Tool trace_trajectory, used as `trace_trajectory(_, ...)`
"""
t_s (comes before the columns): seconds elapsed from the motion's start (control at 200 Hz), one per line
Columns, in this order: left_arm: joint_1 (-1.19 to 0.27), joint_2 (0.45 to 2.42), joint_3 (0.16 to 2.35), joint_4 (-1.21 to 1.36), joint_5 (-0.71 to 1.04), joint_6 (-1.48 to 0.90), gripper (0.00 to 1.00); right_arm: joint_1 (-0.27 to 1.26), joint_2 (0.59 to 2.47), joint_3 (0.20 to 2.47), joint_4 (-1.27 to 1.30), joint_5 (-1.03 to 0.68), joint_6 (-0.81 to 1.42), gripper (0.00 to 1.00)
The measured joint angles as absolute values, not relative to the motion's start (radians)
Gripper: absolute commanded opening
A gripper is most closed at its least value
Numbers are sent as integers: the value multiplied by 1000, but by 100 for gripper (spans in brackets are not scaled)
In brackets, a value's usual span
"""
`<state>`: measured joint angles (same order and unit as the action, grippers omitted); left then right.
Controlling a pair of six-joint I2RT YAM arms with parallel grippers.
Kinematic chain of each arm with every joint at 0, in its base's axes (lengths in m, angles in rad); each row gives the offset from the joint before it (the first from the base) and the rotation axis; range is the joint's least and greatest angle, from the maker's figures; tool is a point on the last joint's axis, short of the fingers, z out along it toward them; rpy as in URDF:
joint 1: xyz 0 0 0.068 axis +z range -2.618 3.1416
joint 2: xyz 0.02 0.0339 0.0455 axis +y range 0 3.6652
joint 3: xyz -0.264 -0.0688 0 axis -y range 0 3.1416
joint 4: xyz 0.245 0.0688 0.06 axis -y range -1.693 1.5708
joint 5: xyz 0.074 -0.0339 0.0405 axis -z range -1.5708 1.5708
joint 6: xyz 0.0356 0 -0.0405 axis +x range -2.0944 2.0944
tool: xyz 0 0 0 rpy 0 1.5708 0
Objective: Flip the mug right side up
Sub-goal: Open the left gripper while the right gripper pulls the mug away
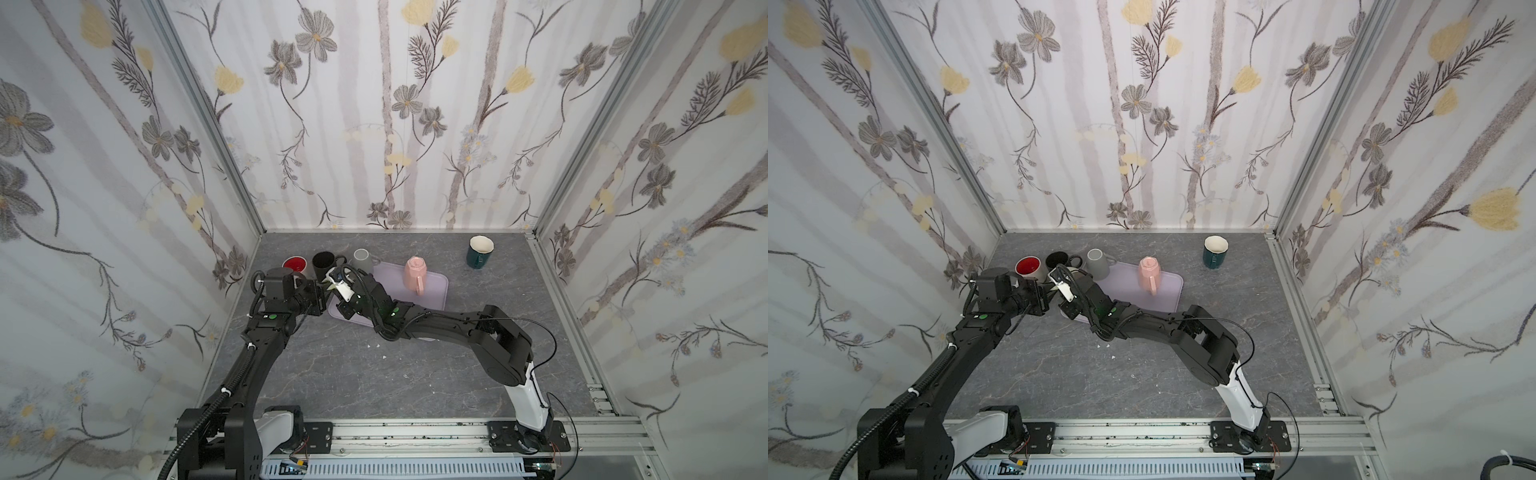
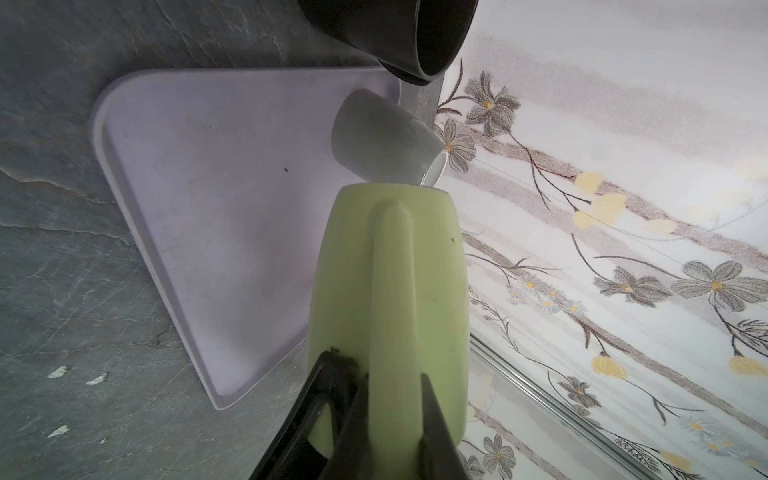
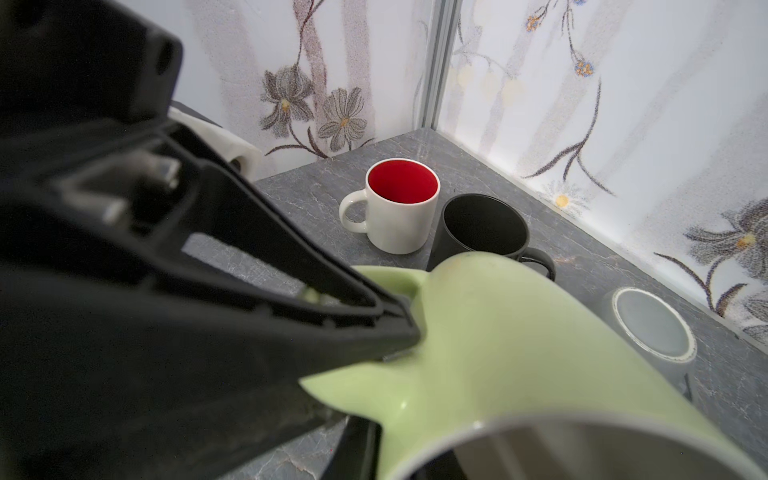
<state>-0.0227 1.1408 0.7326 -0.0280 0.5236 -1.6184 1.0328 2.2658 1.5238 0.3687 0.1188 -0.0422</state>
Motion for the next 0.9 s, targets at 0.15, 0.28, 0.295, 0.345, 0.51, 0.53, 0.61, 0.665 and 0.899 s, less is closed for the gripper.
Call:
trace_trajectory(0.15,-23,1146,733,-23,527,-1588,0,1032,2264,1513,379,114,-34,0)
trace_trajectory(0.28,-24,1172,733,-6,570,-1585,0,1030,2237,1460,408,123,-27,0)
trace_trajectory(0.295,-24,1175,733,-5,576,-1585,0,1030,2233,1456,408,125,-26,0)
trace_trajectory(0.345,-25,1182,732,3,592,-1585,0,1031,2223,1443,408,133,-22,0)
trace_trajectory(0.51,-25,1192,732,28,588,-1597,64,1030,2218,1439,407,139,14,0)
trace_trajectory(0.53,-23,1192,732,35,572,-1598,67,1030,2218,1439,407,138,17,0)
trace_trajectory(0.61,-20,1192,732,53,553,-1601,82,1029,2210,1428,410,139,36,0)
trace_trajectory(0.665,-21,1191,725,56,548,-1605,92,1024,2195,1411,411,140,56,0)
trace_trajectory(0.899,-22,1183,689,57,505,-1604,100,993,2129,1390,399,192,114,0)
